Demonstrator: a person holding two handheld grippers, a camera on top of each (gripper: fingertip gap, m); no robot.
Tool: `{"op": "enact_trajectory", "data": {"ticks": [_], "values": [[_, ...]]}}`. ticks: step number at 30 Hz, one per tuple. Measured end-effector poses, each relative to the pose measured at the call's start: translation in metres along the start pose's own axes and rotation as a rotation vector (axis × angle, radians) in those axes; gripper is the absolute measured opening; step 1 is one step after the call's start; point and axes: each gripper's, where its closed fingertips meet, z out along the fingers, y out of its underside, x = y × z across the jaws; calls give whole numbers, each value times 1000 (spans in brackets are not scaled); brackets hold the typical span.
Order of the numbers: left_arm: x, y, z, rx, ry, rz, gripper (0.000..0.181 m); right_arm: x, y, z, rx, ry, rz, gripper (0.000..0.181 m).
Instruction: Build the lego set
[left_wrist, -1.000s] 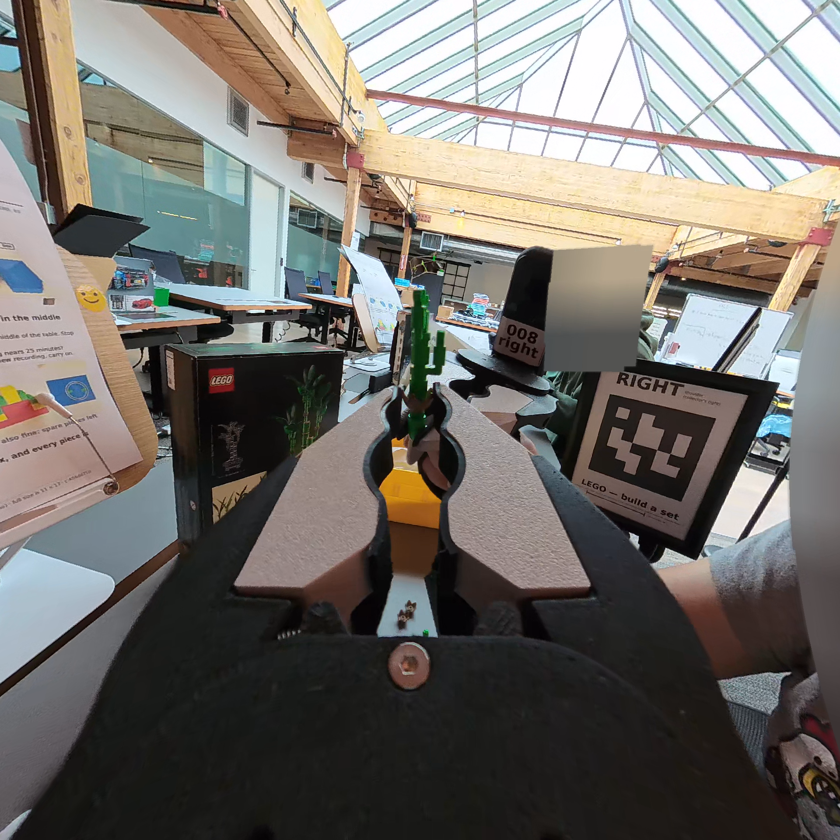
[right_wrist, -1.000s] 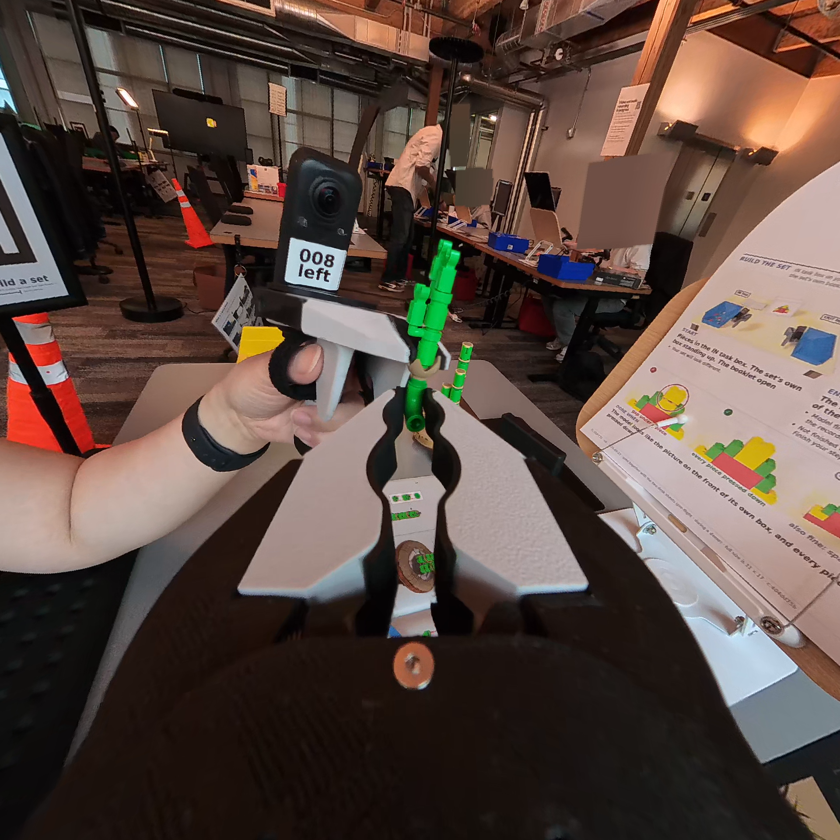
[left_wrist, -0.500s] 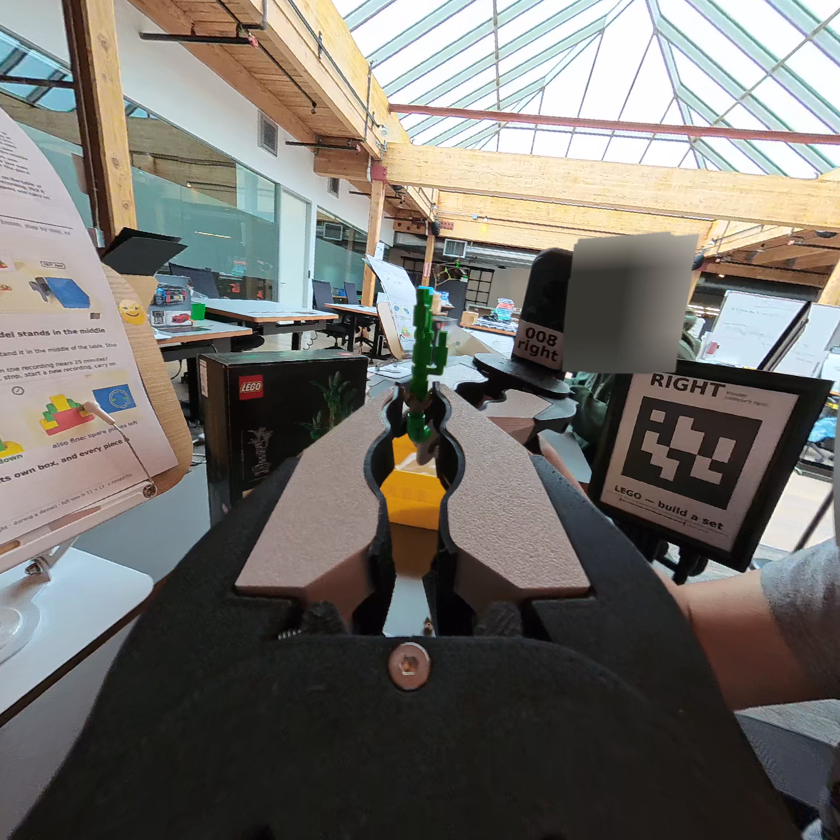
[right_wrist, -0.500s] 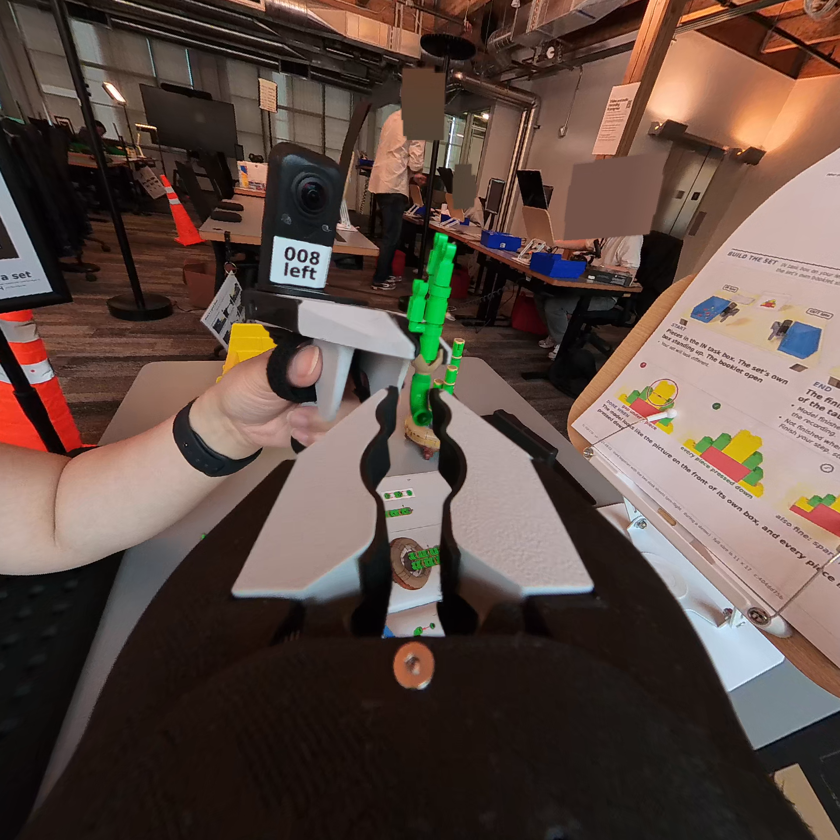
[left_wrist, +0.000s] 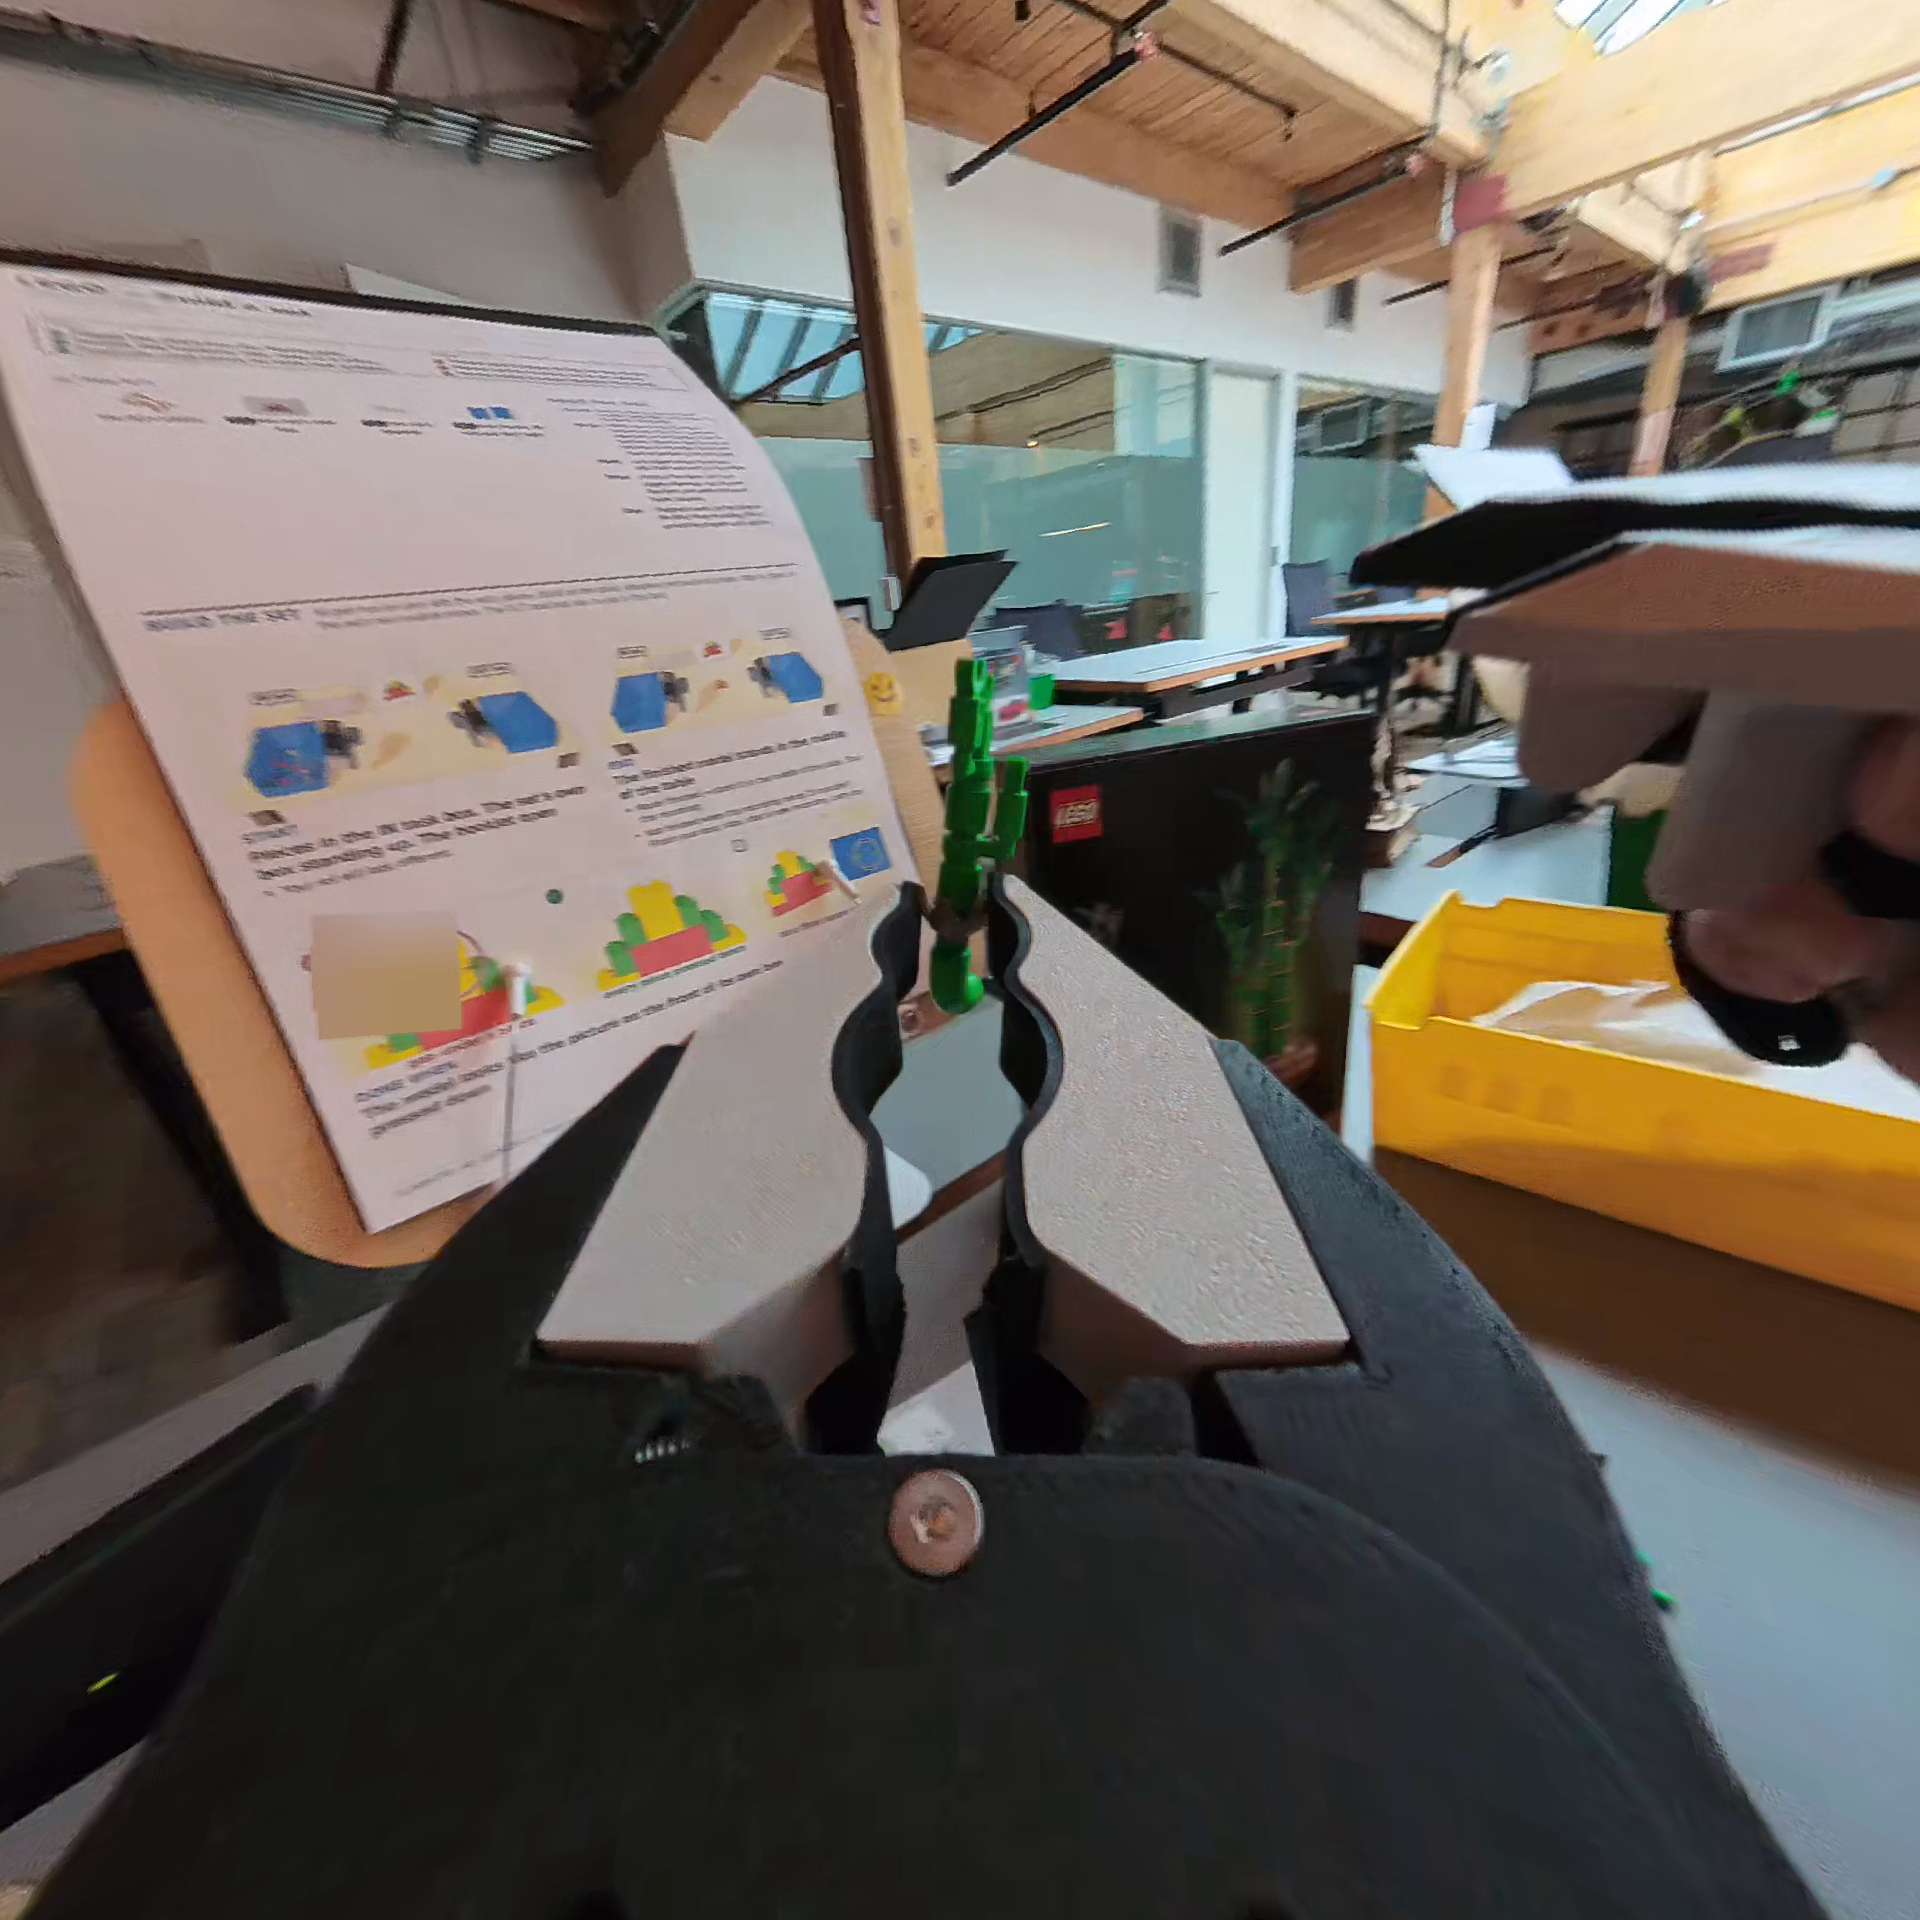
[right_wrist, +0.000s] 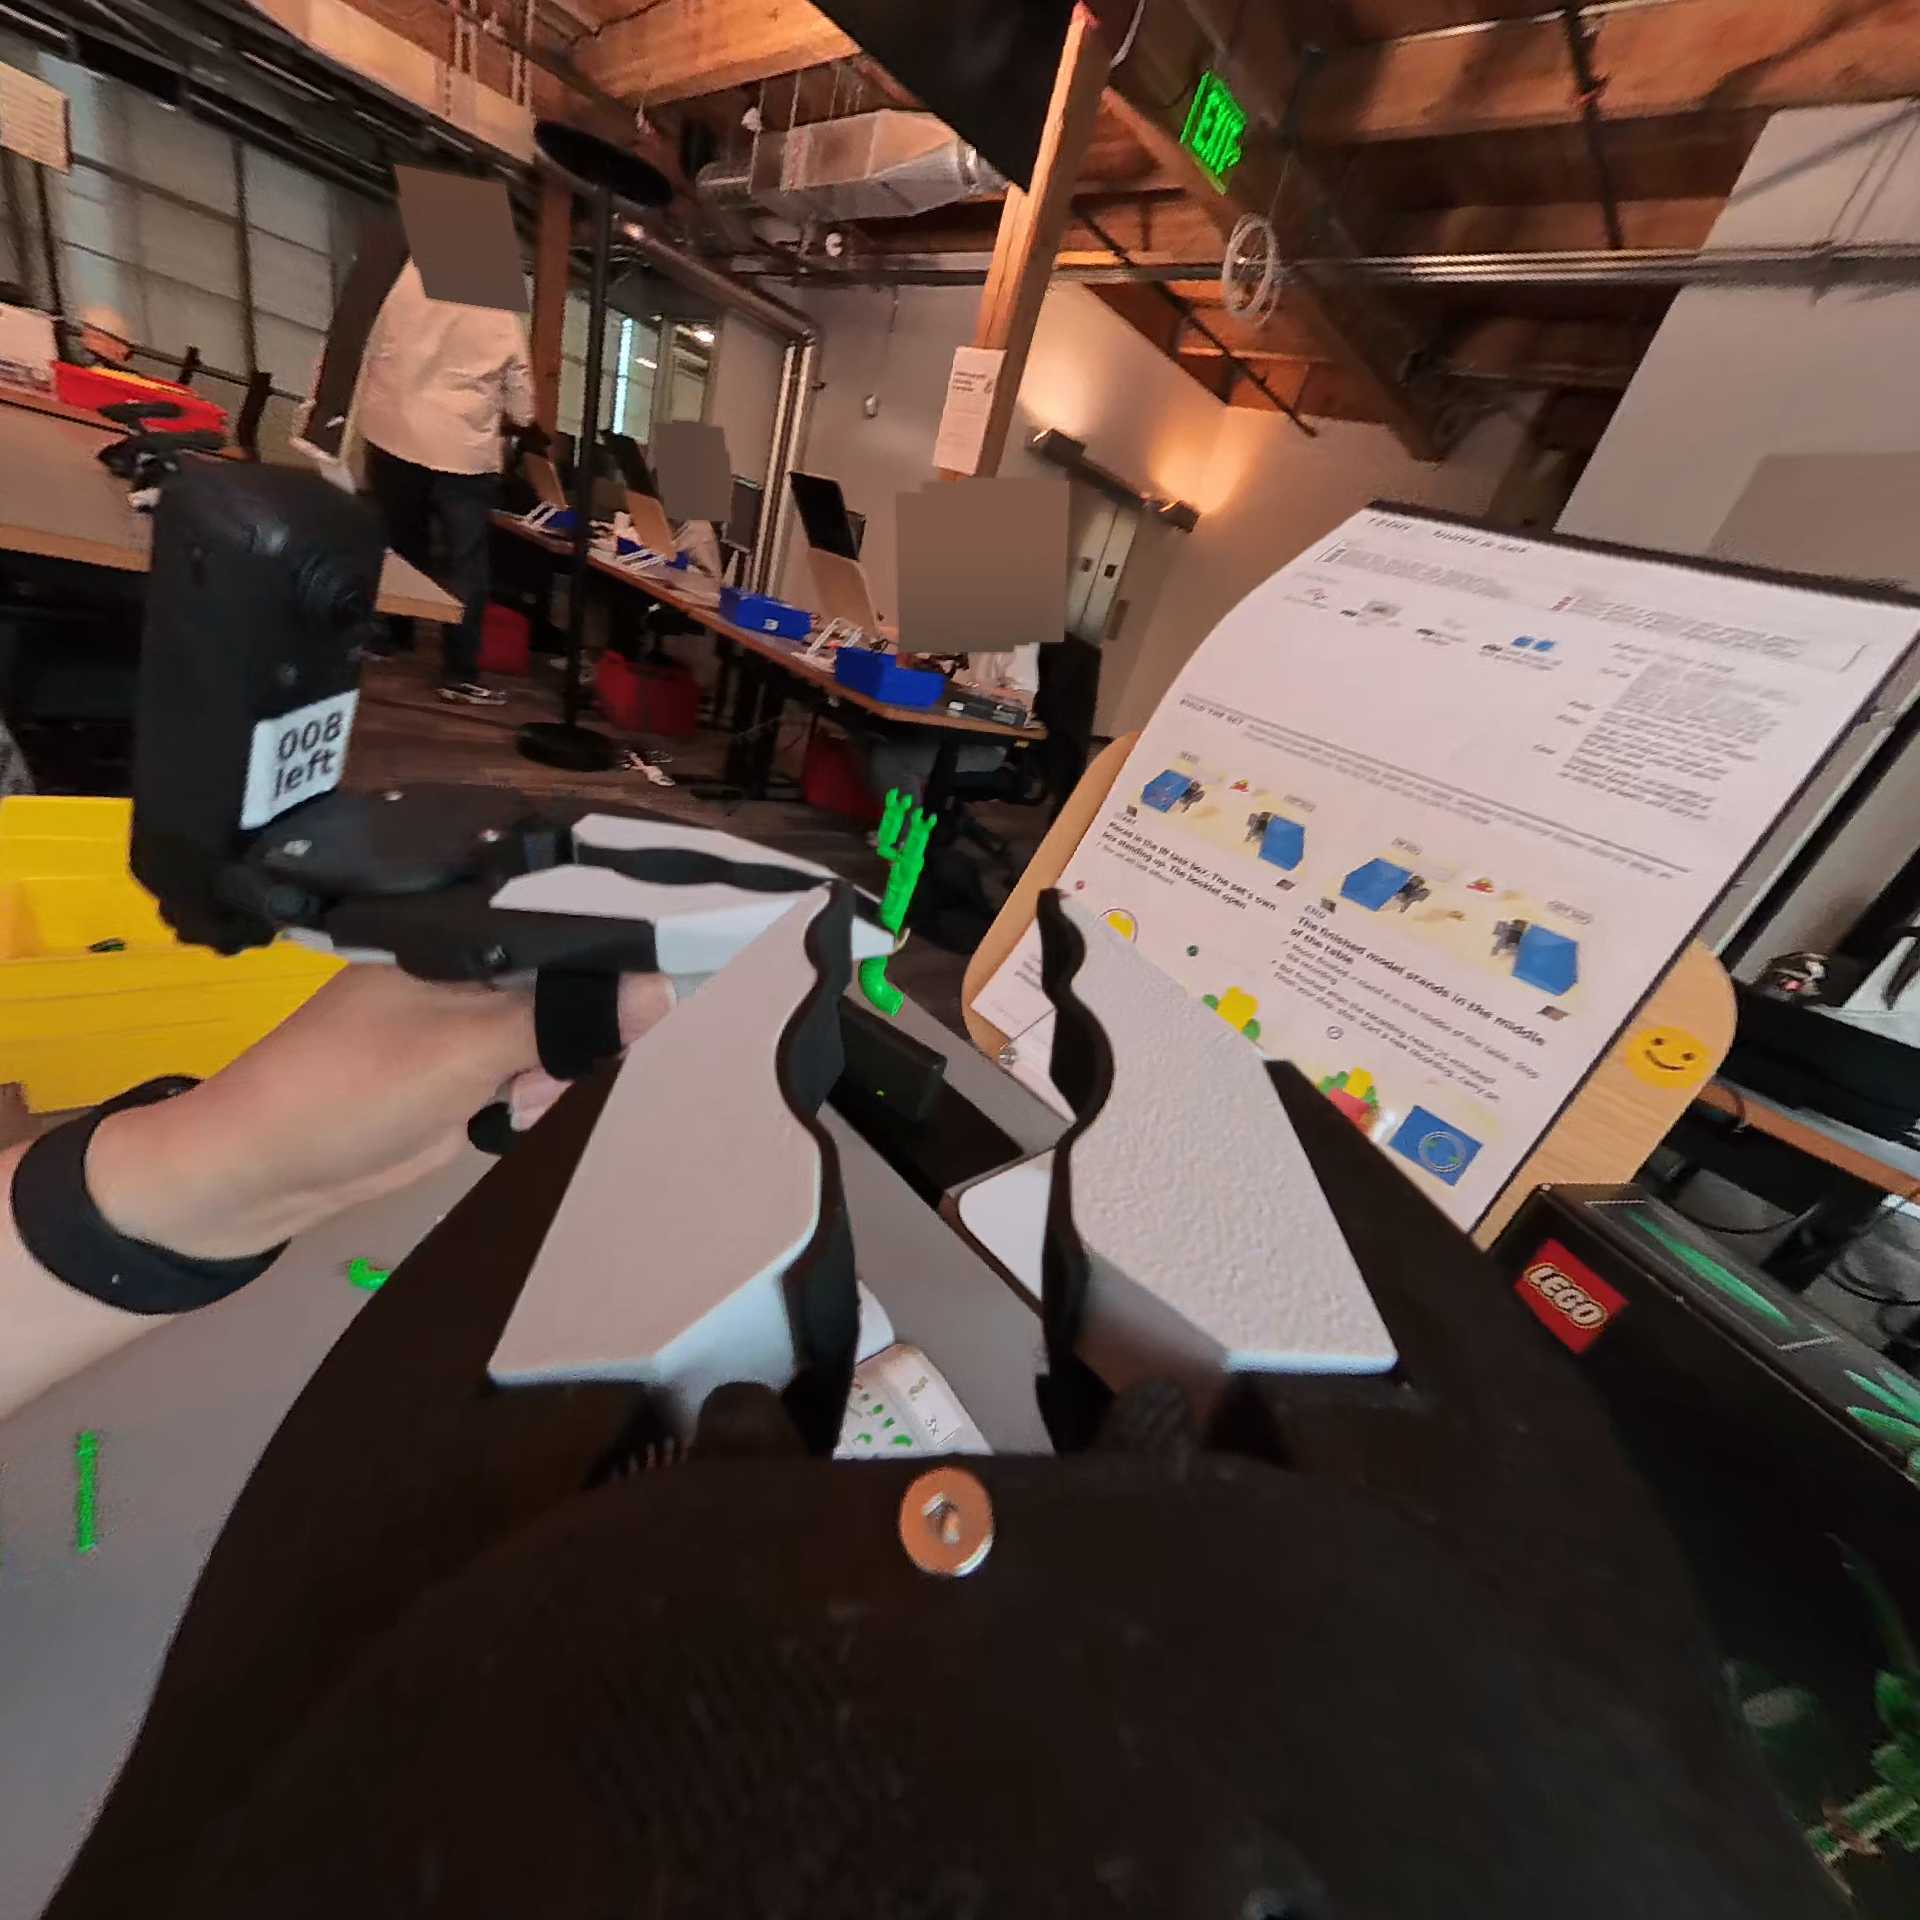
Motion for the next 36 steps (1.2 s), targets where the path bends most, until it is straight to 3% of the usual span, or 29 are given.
{"op": "enact_trajectory", "data": {"ticks": [5,15,21,28,36], "values": [[-4,3,1,2,-121,120,10,-2,-2,4,11,61,11,27],[6,-6,-3,20,-209,281,10,-12,9,21,72,62,149,13],[16,-6,-1,14,-234,378,11,-16,29,34,41,30,228,15],[23,-4,1,13,-219,397,10,-9,32,34,66,41,280,2],[28,-7,0,12,-175,355,10,-8,30,31,89,-21,344,2]]}}
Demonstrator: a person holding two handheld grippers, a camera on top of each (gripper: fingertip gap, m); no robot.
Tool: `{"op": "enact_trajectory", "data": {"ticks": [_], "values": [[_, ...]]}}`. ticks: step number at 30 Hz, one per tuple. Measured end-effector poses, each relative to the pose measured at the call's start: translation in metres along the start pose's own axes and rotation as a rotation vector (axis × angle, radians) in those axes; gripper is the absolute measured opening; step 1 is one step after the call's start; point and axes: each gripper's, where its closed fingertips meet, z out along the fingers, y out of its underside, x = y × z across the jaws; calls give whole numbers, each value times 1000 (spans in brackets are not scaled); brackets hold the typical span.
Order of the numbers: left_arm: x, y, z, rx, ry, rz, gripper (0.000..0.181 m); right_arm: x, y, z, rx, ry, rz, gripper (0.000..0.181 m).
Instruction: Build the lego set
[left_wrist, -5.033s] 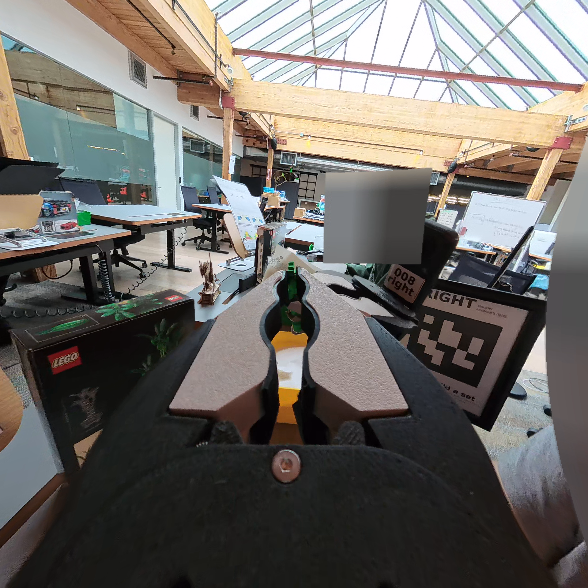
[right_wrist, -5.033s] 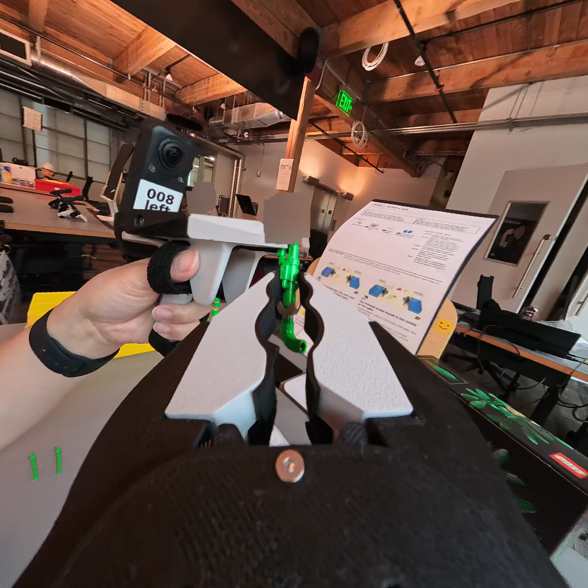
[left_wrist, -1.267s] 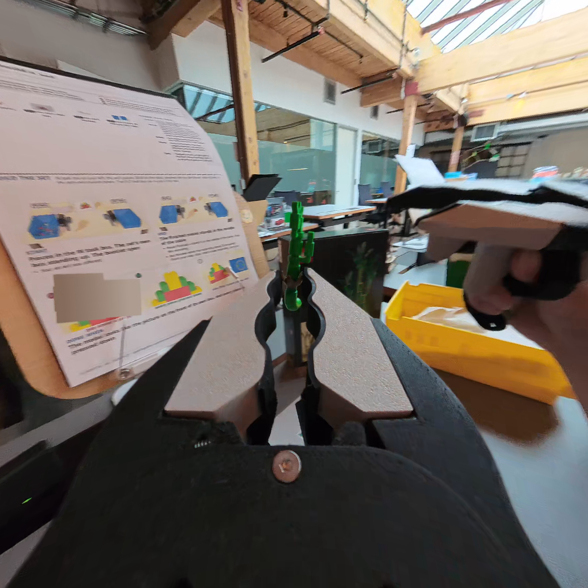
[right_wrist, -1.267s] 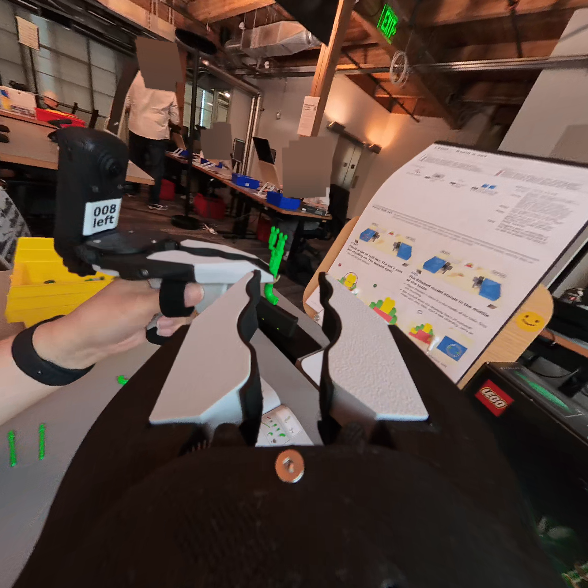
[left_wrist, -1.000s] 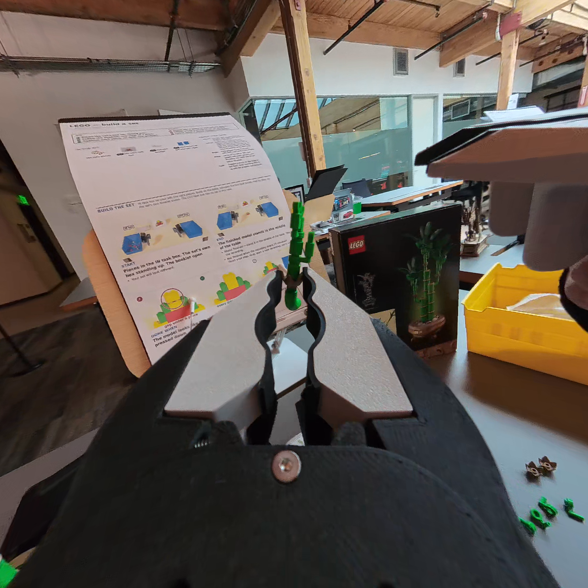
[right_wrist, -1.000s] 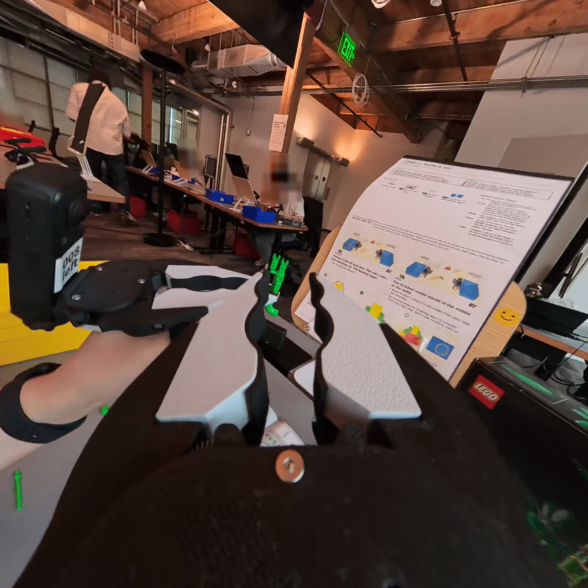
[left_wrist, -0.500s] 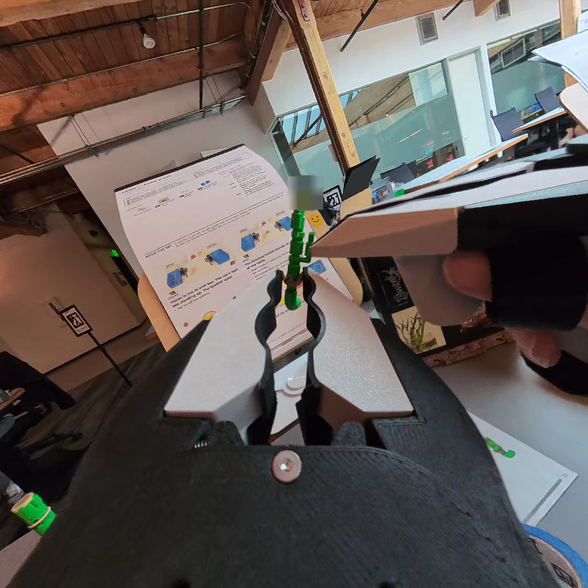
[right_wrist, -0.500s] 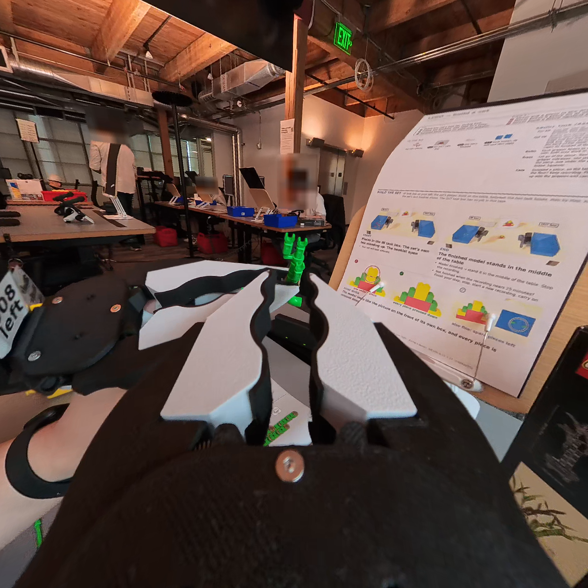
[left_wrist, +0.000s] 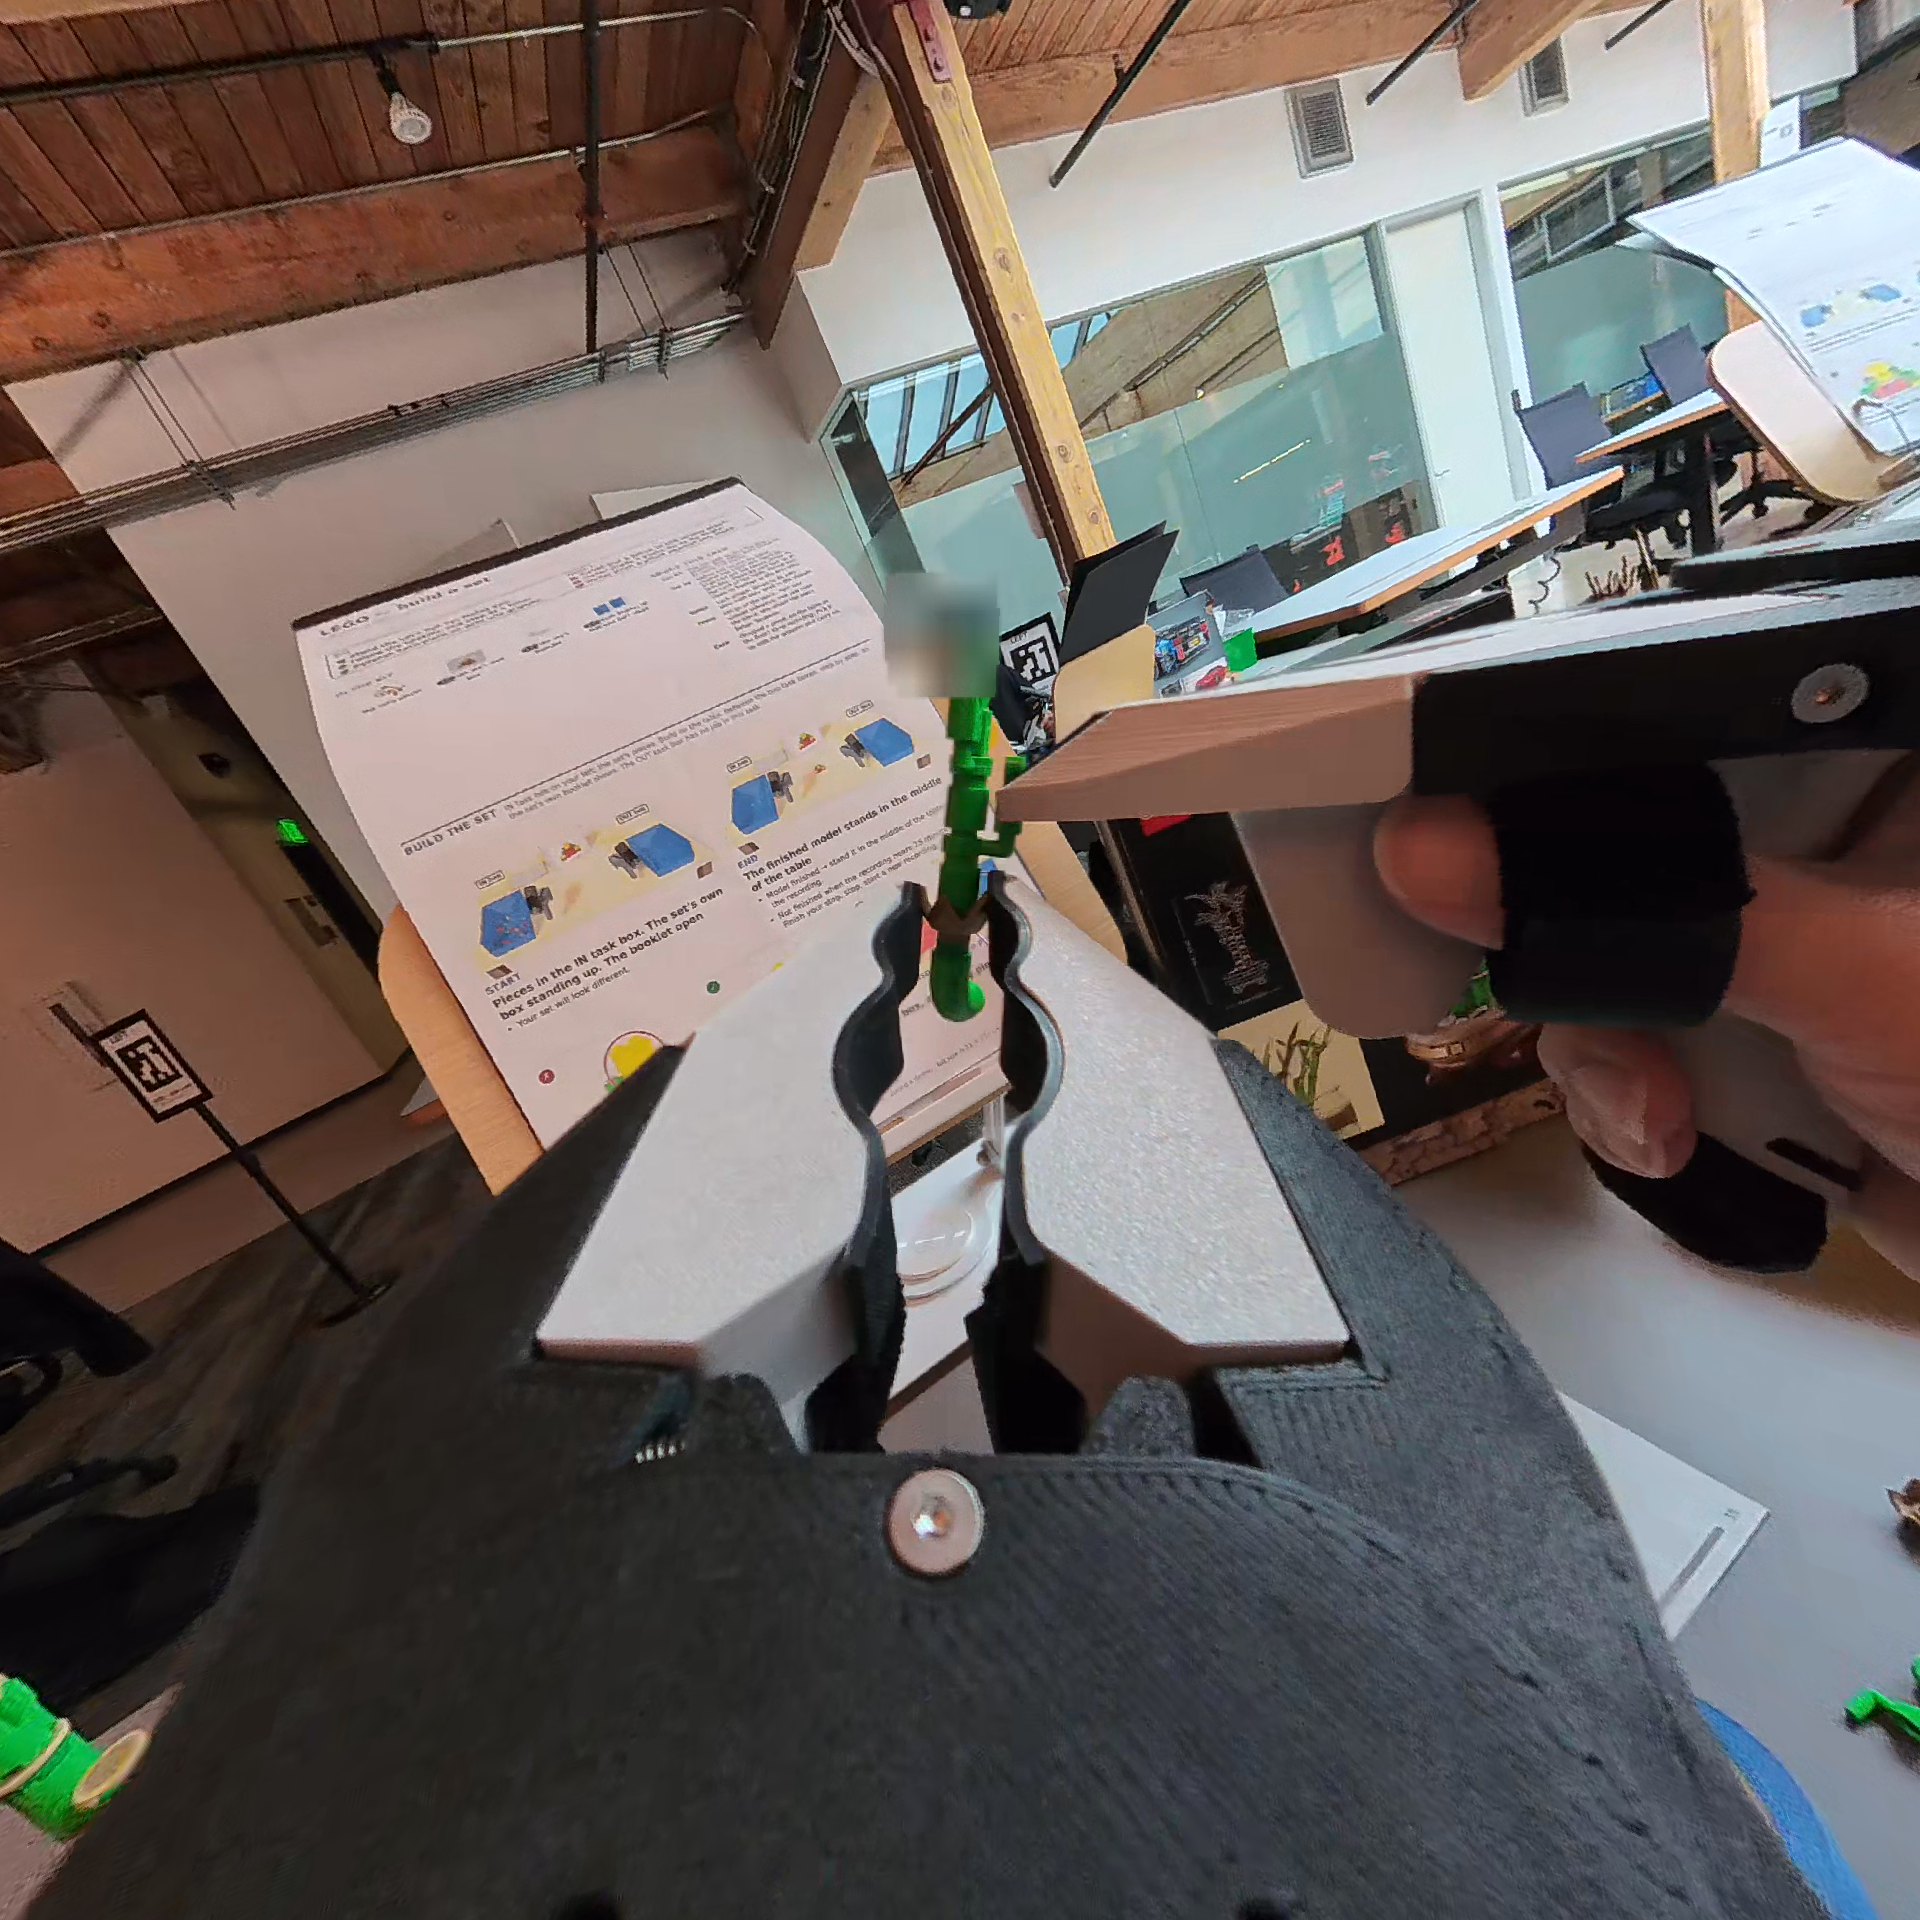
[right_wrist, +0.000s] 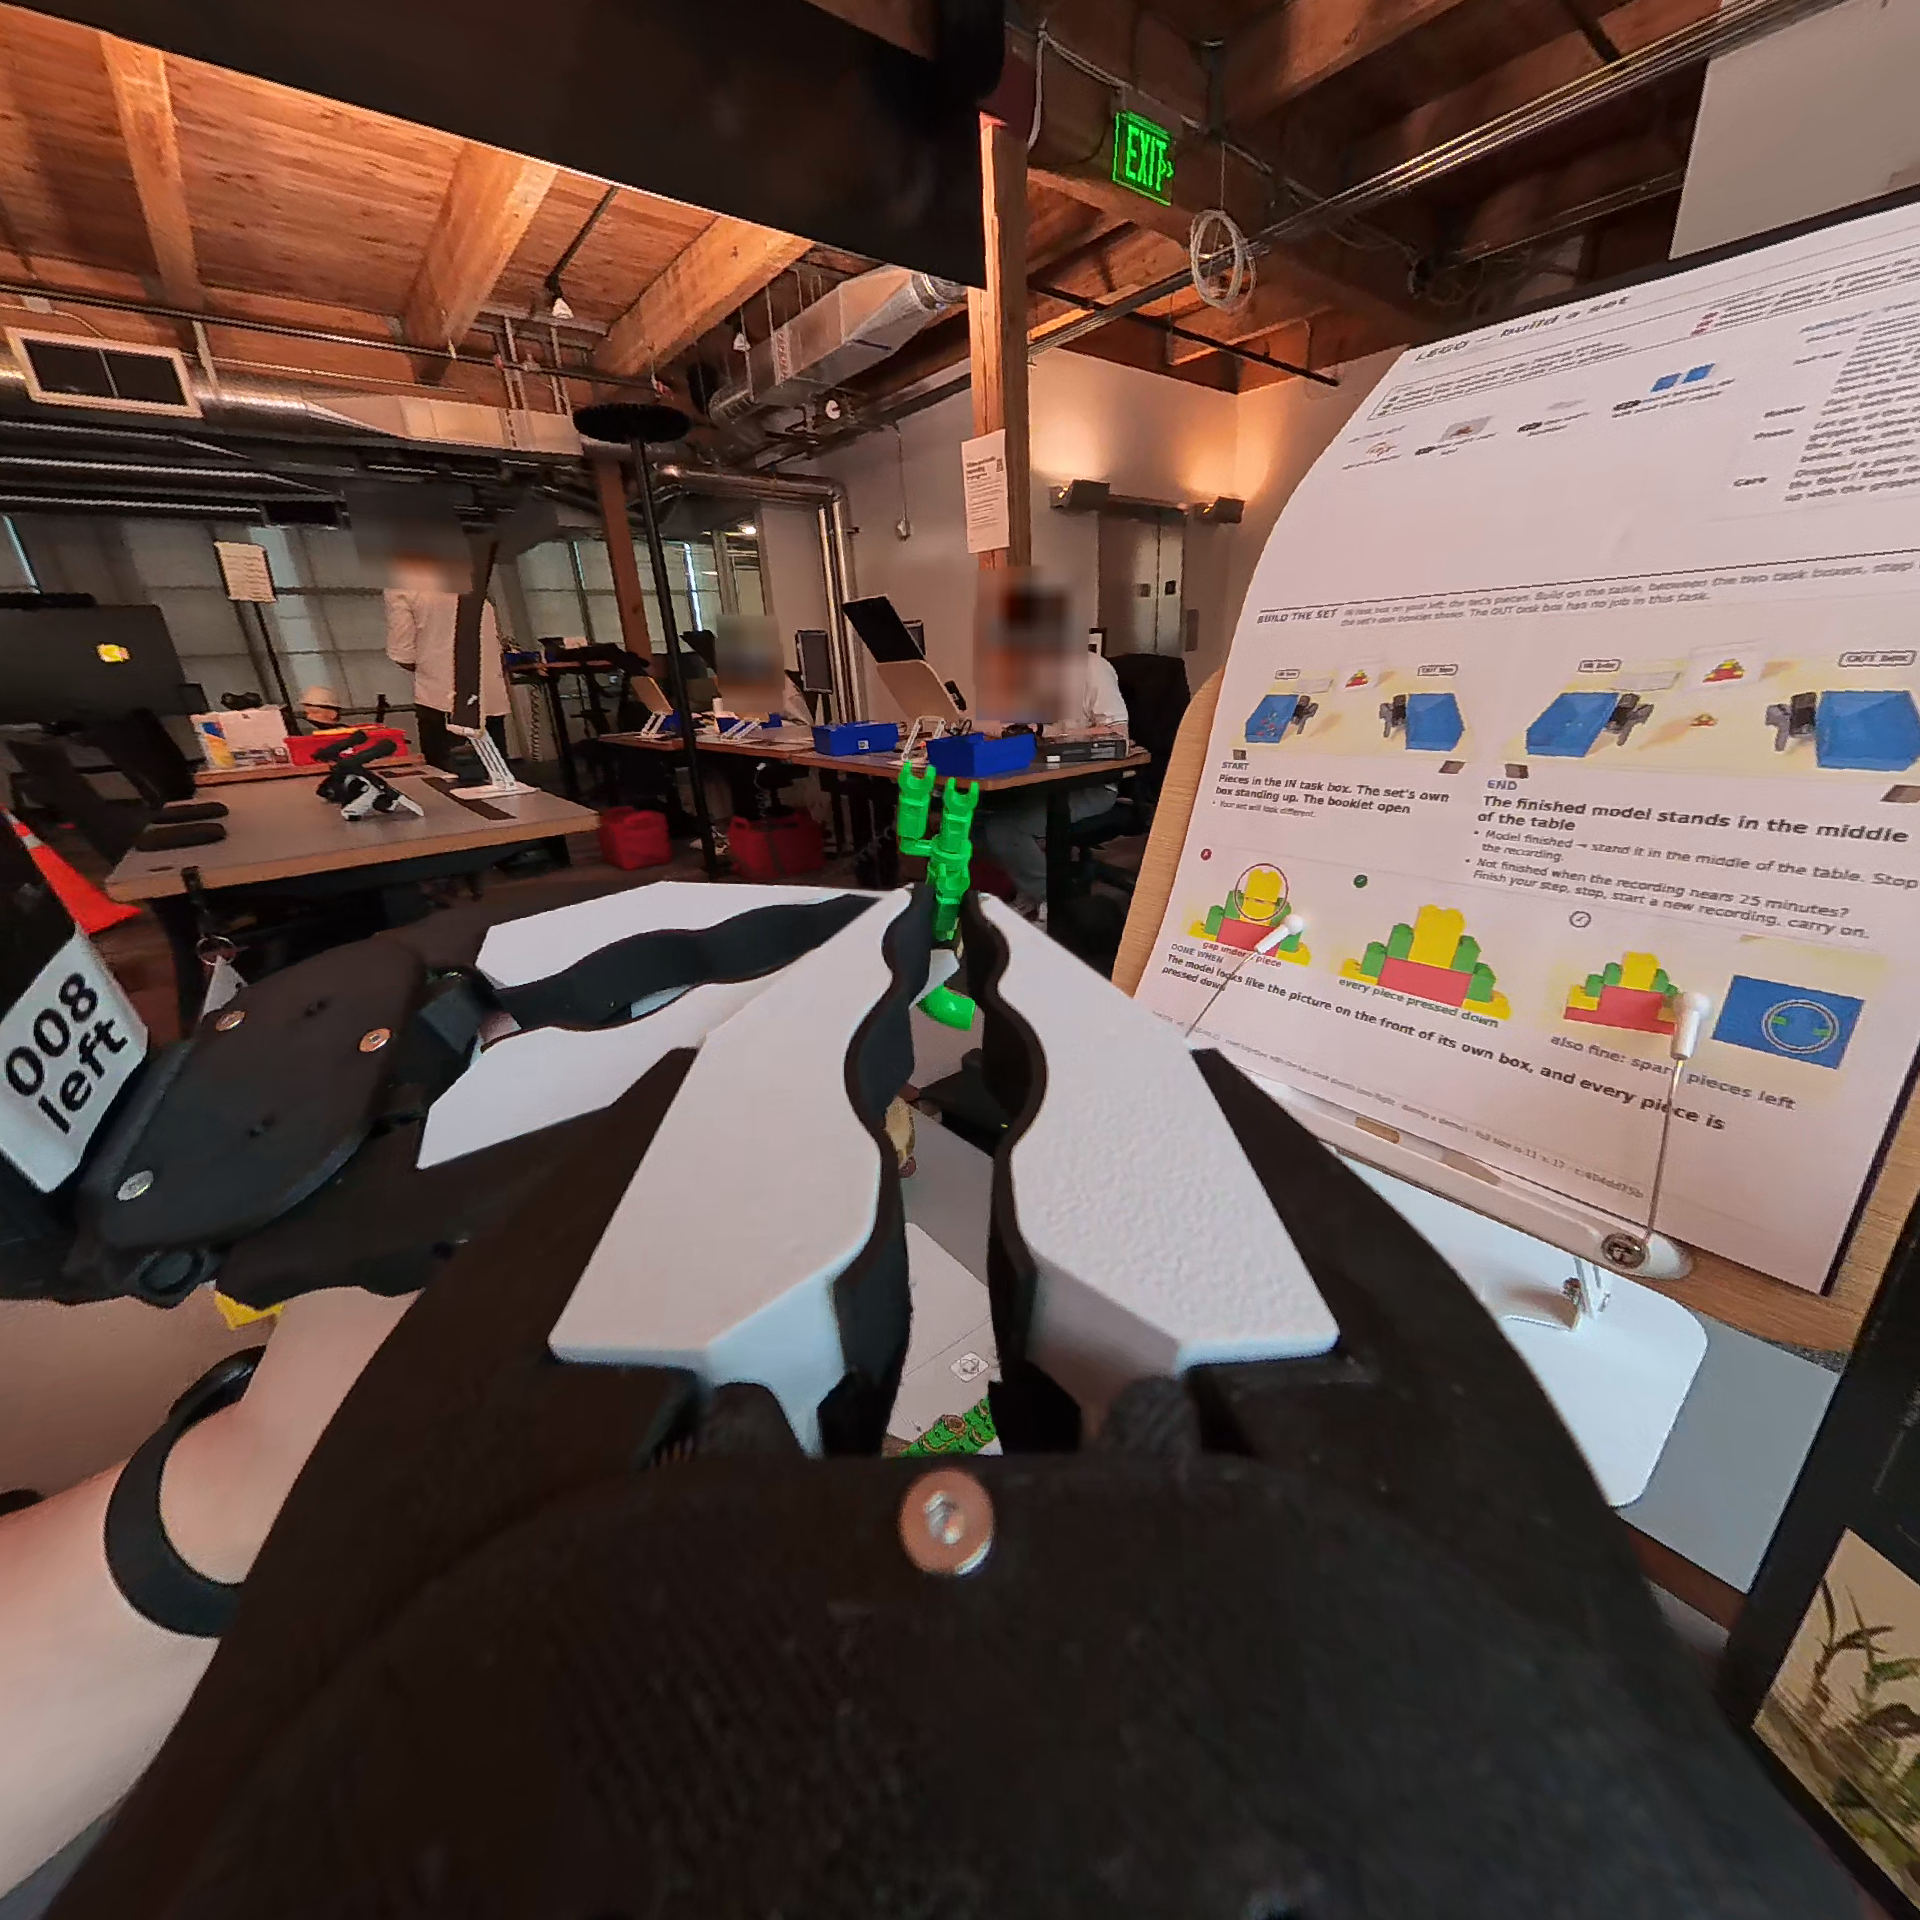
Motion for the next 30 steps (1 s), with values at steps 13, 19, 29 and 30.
{"op": "enact_trajectory", "data": {"ticks": [13,19,29,30], "values": [[13,-11,-6,-8,234,-118,10,-7,-8,-12,-3,-199,-8,2],[19,-17,-11,-8,354,-231,9,-12,-12,-19,-4,-274,-1,2],[14,-13,-6,-10,224,-98,24,-6,-13,-17,-34,-191,30,1],[14,-11,-5,-15,208,-78,24,-7,-14,-17,-33,-199,41,2]]}}
